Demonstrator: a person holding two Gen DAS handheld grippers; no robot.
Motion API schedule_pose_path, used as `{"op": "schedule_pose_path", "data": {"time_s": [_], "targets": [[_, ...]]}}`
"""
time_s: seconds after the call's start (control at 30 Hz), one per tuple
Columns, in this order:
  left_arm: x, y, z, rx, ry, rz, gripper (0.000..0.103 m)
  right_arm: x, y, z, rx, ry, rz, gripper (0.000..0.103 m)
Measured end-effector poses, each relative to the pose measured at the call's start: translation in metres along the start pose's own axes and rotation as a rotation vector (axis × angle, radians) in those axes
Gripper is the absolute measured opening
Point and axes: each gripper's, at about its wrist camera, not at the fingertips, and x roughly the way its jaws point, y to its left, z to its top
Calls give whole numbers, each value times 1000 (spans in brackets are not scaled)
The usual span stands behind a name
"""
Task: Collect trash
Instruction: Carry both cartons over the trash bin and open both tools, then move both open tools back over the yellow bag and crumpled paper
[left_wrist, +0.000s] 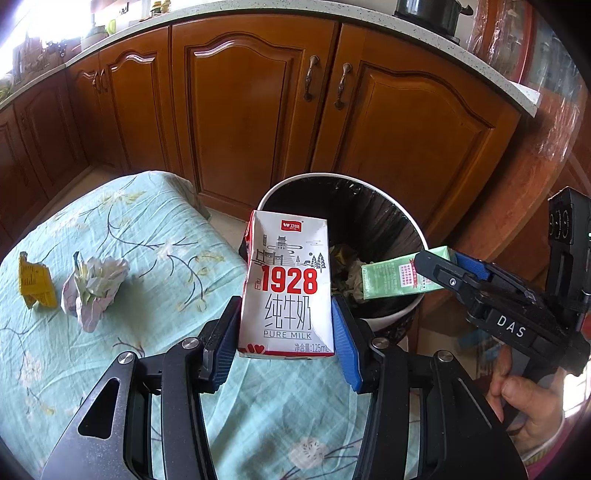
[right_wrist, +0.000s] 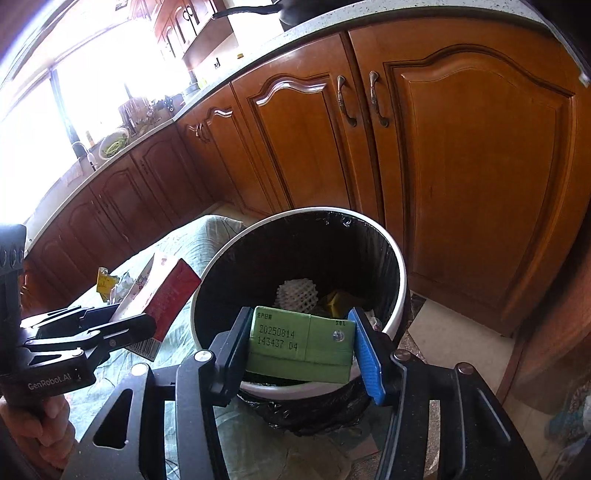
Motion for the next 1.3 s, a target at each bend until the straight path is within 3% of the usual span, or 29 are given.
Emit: {"op": "schedule_pose_path", "data": {"time_s": [0.27, 0.83, 0.9, 1.03, 1.3], "targets": [[19, -10, 22, 26, 13, 0, 46, 13, -3, 13, -14, 5, -14, 53], [62, -30, 45, 111, 125, 12, 47, 27, -22, 26, 21, 25, -15, 55], [65, -29, 45, 105, 136, 12, 48, 26, -25, 24, 39, 21, -1, 62], [62, -22, 43, 69, 122, 5, 64, 17, -26, 20, 65, -4, 19, 70], [24, 12, 17, -56, 42, -22, 64, -4, -13, 9, 113, -49, 82, 81]]}}
